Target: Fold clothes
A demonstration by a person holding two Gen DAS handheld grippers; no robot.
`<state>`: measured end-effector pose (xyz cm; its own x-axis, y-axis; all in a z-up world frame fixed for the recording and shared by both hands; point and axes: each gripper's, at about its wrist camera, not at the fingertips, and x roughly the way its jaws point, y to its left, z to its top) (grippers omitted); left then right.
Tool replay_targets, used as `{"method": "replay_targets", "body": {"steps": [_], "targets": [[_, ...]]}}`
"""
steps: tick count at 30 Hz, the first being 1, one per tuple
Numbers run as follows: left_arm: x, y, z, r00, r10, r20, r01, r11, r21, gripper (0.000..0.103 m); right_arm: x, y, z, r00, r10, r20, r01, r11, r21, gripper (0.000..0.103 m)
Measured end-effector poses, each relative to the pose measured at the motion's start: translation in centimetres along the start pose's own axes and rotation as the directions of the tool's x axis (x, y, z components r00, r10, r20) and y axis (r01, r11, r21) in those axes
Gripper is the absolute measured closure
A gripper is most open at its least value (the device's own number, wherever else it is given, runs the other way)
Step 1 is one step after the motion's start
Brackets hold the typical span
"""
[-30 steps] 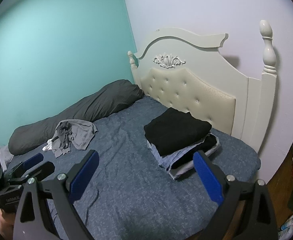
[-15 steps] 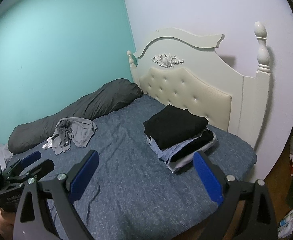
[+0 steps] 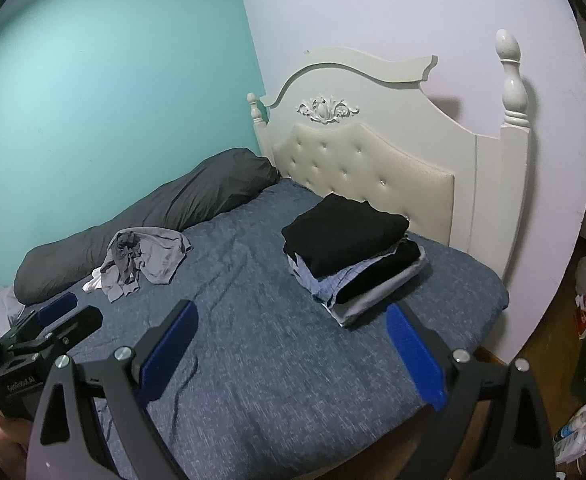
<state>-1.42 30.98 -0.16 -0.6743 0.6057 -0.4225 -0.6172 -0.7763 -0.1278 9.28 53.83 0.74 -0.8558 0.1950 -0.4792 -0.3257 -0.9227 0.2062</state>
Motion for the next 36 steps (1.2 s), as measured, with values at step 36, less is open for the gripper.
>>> {"method": "replay_targets", "body": {"steps": [36], "targets": [[-0.2,0.4,-1.2,0.999,0.040,-0.012,-0.040,0.999,0.003,0.000,0.1,-0.4,-1.8,1.000,0.001,-0.016,-0.001,1.000,-0.009,0.007]]}}
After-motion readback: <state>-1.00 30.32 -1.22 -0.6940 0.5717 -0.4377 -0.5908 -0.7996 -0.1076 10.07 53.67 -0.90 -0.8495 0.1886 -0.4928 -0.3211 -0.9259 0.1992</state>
